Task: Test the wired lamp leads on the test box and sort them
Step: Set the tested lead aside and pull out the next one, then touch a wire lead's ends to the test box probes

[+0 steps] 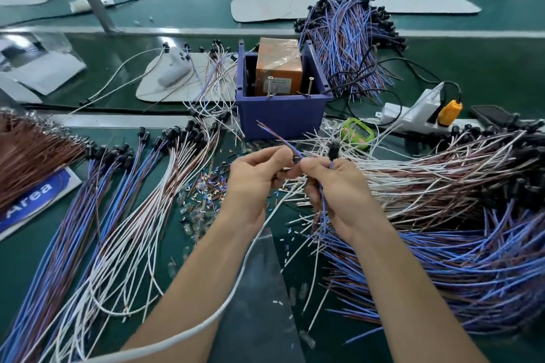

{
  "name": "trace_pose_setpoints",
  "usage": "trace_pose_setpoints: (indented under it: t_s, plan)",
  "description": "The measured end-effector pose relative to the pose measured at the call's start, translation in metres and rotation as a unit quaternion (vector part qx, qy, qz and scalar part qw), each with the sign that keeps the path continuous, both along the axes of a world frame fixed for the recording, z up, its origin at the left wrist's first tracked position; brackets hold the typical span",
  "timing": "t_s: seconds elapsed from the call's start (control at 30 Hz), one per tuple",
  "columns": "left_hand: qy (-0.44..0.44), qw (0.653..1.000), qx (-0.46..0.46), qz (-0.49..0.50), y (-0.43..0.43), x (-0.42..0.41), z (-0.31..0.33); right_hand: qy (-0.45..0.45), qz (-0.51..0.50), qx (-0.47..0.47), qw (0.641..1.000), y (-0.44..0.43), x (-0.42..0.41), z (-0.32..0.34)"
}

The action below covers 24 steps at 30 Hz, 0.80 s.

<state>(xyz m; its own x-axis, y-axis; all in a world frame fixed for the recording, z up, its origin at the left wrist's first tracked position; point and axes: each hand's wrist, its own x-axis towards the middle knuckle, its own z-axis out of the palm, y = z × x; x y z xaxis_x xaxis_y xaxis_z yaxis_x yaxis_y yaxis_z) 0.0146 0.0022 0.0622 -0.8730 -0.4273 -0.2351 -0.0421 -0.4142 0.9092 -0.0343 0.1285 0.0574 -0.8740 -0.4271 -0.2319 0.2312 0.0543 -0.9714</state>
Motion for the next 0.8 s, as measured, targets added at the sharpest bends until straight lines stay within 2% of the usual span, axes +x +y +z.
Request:
trace_pose_setpoints:
  t_s: [0.1,0.33,0.5,0.6,0.8]
  plan:
    - [-0.002,1.0,-0.019,-0.003,-0.001,-0.004,-0.001,0.028,0.01,0.045,0.999,0.001,0.0,0.0]
    - [-0.041,0.983,-0.177,-0.027,-0.006,-0.004,-0.001,0.045,-0.053,-0.029,0.997,-0.001,0.001,0.002]
    - [-0.054,0.989,-0.114,0.073,-0.014,-0.013,0.001,-0.032,-0.156,-0.042,0.986,-0.004,-0.012,0.01]
    - [-0.044,0.985,-0.122,0.116,-0.018,-0.02,0.003,-0.044,-0.194,-0.051,0.979,-0.006,-0.02,0.014]
    - [-0.041,0.978,-0.117,0.166,-0.021,-0.033,0.002,-0.058,-0.216,-0.041,0.974,-0.008,-0.02,0.01]
